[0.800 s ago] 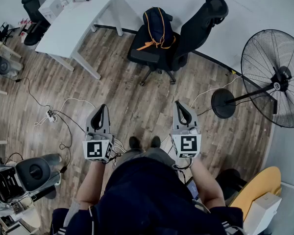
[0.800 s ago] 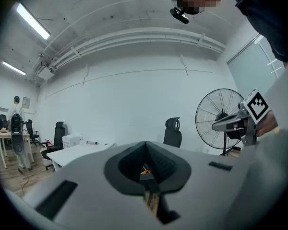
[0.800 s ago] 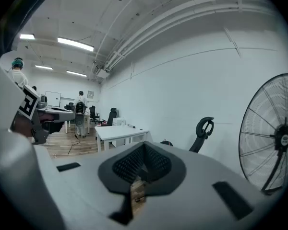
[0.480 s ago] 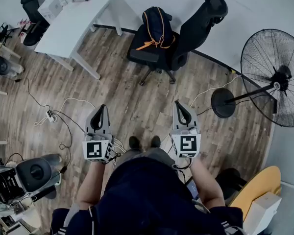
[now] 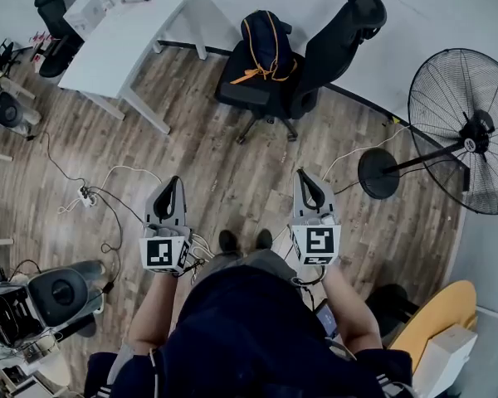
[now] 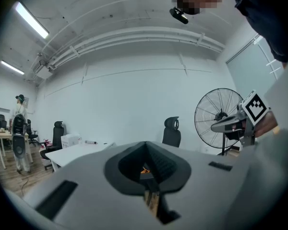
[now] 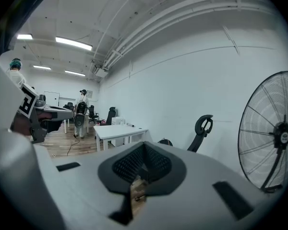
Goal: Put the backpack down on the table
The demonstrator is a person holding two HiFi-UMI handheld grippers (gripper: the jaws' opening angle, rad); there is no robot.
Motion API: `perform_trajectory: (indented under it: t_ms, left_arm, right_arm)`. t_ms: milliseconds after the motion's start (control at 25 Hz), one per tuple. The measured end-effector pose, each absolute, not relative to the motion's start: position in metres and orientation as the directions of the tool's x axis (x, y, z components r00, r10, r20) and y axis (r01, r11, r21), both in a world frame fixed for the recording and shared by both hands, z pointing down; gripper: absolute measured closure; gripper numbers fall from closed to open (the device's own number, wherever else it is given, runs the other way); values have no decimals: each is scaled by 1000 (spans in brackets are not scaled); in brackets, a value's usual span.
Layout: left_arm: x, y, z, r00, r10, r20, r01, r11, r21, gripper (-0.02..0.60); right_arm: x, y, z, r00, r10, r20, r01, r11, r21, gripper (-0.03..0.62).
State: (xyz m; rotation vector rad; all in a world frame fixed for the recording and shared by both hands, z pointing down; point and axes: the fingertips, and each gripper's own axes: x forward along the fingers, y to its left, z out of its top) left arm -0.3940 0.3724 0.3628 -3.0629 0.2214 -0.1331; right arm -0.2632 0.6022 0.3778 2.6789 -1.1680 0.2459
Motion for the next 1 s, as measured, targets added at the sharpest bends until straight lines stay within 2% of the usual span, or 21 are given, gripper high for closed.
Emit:
perform_trajectory:
  t_ms: [80, 200, 320, 440, 600, 880, 1000]
  left_arm:
    - [-393, 371, 362, 986, -147, 81, -141, -987, -70, 577]
    - [-393, 371, 363, 986, -144, 85, -138, -988, -74, 578]
    - [-394, 371, 363, 986, -141, 86, -135, -988, -74, 578]
    - [-393, 370, 362, 986, -140, 89, -134, -988, -72, 577]
    - [-394, 367, 364, 986, -142, 92, -136, -988, -71, 578]
    - [-393, 362, 362, 985, -141, 95, -135, -989, -64, 577]
    - [-392, 360, 363, 986, -137, 92, -131, -989, -66, 577]
  right_arm:
    - [-261, 602, 379, 675, -700, 234, -735, -665, 131, 592]
    - [-260, 601, 381, 667, -706, 239, -742, -658, 128, 520]
    - [-261, 599, 379, 657, -717, 232, -751, -648, 125, 483]
    - [-262, 593, 374, 625, -752, 208, -779, -615, 122, 320]
    - [-266, 585, 365, 590, -789, 172, -808, -574, 136, 216]
    - [-268, 574, 353, 563, -817, 126, -825, -548, 135, 141]
    - [-266, 572, 356, 566, -813, 133, -823, -551, 138, 138]
